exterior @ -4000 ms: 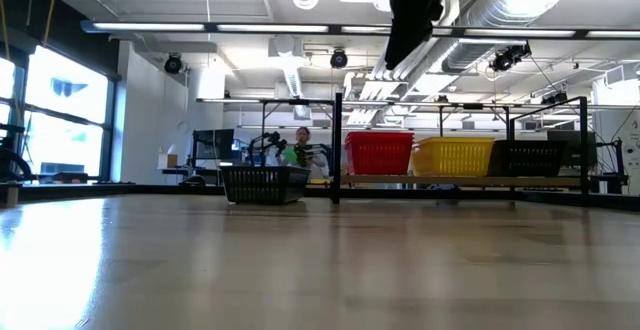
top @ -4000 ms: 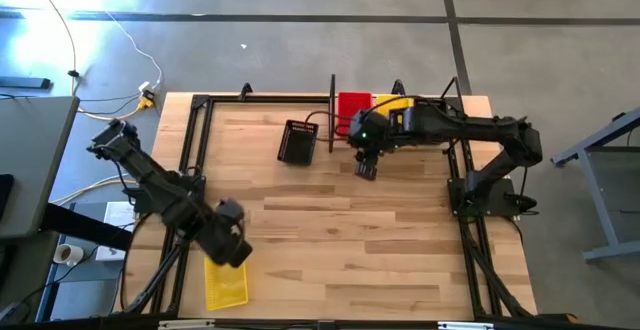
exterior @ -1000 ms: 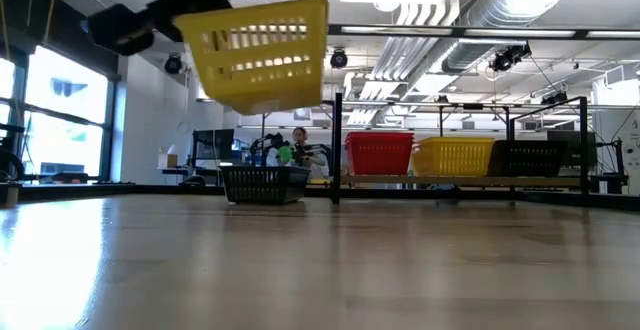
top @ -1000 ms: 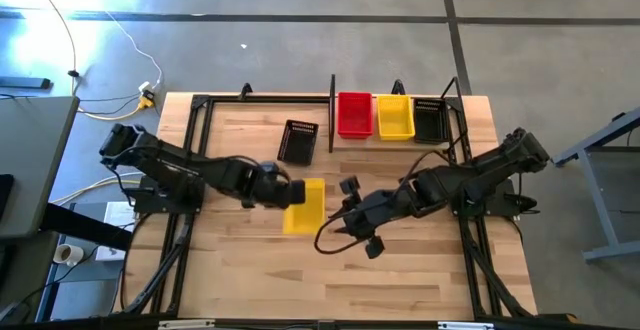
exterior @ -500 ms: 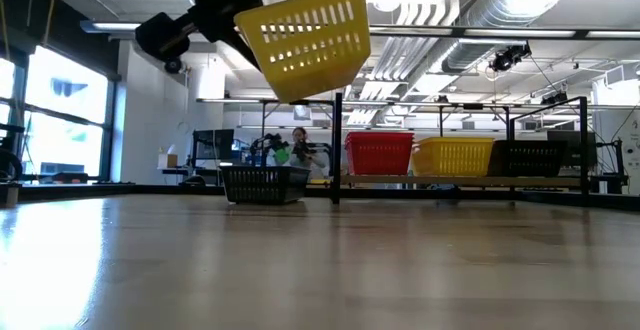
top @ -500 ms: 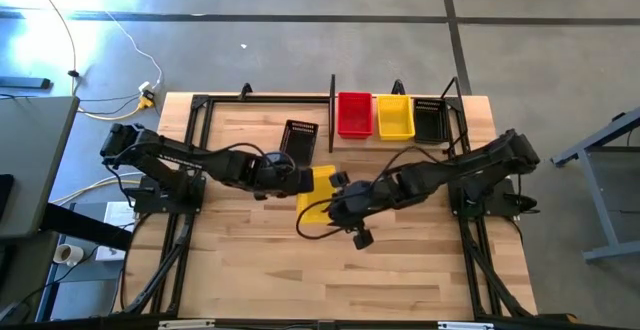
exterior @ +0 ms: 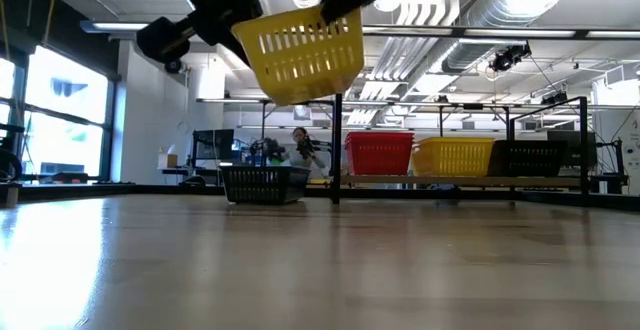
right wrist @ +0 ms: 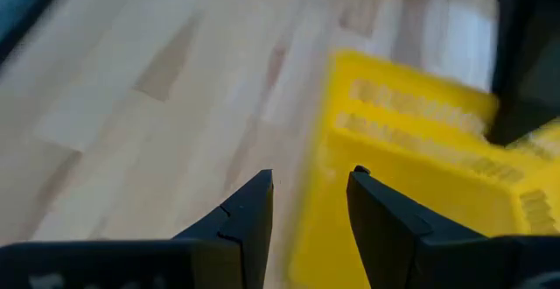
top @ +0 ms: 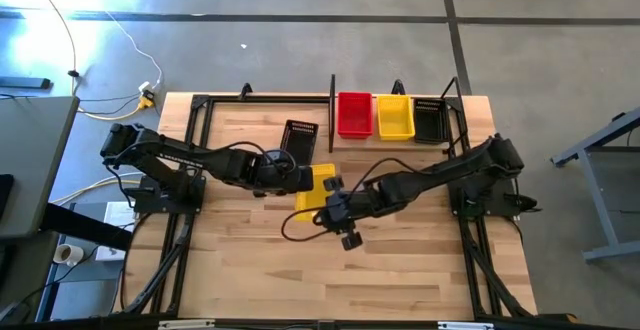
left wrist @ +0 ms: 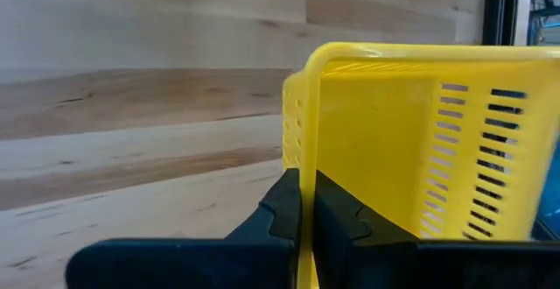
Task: Stack baskets on shelf by color
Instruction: Stack the yellow bin on top of the yellow bin on the shelf
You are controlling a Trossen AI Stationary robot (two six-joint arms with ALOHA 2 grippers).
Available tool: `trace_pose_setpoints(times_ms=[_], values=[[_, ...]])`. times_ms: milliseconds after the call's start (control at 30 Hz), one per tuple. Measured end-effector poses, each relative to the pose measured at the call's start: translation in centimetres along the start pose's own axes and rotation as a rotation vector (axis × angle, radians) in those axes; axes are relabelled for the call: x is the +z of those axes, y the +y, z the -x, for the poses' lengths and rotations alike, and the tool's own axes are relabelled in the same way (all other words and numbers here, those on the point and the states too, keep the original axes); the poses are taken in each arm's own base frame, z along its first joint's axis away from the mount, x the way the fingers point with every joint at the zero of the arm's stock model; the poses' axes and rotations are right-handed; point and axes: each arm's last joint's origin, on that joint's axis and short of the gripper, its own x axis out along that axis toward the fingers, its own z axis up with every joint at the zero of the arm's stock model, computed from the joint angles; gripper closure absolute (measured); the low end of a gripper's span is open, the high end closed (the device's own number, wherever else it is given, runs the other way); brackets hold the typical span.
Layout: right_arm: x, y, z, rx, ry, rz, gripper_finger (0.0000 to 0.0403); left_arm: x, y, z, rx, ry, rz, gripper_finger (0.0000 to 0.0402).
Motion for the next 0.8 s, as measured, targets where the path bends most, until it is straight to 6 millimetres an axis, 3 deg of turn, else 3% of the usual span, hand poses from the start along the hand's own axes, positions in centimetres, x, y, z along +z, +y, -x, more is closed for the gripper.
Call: trace_pose_setpoints(times_ms=[200, 467, 800], values=[[-0.57, -0.45, -1.03, 0.016, 0.045, -0.097, 0.0279, 0.02, -0.05, -0.02, -0.004, -0.003, -0.040, 0.0401], [-0.56, -0.42, -1.01, 0.037, 0.044, -0.169, 0.0394, 0.03, -0.13, -0.02, -0.012, -0.018, -0.101, 0.0397], [-0.57, -0.44, -1.00, 0.012, 0.048, -0.312, 0.0398, 0.02, -0.29, -0.03, -0.028, -0.022, -0.160, 0.0349]])
